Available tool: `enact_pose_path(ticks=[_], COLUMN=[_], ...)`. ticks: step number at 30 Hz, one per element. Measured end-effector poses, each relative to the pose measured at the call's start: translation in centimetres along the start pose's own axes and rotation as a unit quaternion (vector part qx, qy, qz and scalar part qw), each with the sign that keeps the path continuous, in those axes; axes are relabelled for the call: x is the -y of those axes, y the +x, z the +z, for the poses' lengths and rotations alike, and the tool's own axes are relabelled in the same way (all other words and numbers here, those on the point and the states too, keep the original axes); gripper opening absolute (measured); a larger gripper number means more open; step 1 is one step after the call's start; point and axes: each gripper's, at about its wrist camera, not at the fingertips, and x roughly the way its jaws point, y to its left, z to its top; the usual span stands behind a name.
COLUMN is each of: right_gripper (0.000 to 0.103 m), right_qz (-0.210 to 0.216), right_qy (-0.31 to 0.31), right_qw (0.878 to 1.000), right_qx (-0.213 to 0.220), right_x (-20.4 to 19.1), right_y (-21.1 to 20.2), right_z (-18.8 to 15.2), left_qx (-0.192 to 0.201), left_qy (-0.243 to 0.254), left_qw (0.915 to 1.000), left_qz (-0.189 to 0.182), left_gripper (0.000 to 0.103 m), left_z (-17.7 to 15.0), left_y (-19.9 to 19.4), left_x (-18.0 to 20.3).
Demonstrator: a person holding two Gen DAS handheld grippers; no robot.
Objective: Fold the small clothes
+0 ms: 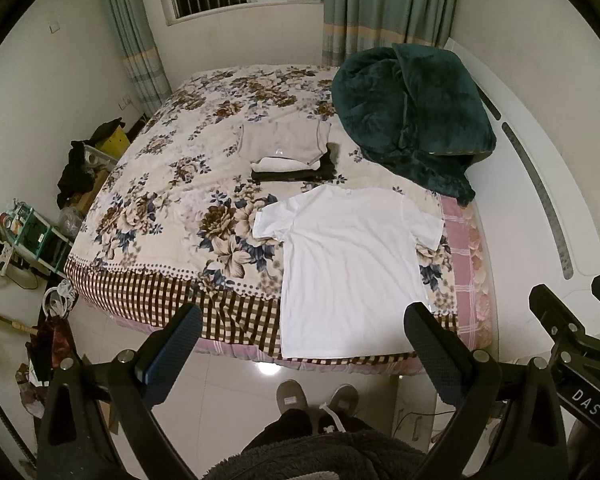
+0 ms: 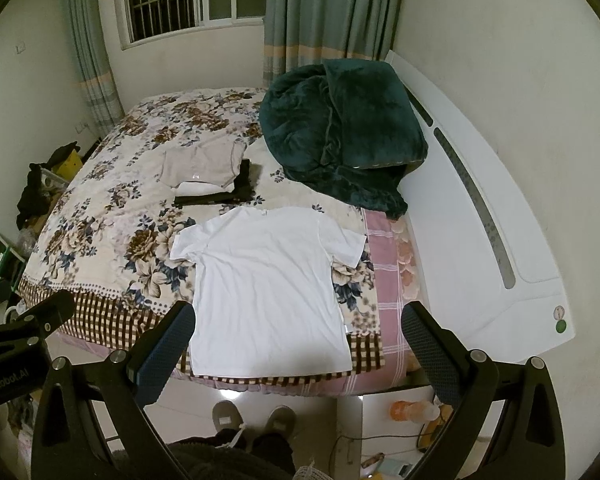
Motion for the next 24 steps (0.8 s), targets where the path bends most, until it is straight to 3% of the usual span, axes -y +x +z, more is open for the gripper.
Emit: enact_pose_path(ticks=[13,17,24], right_gripper=[0.103,0.103,0.103], right_qz=[0.001,0.001,0.002], right_qy=[0.0,0.0,-0.002], right_qw=[1.0,1.0,1.0], right_qx=[0.003,0.005,0.006], right_x=[0.0,0.0,-0.4], right_y=[-0.4,-0.6,-1.2], right_z=[0.4,0.4,1.3], left_qx=[0.005,0.005,0.008], left_qy=[-0.001,-0.002,-0.002], left_qw=[1.0,1.0,1.0], left_qz=[0.0,0.001,0.0], left_gripper=[0.103,0.103,0.103], left_z=[0.9,2.7,2.3], left_y=[-0.5,-1.3,-1.4], left_x=[0.2,0.4,0.2])
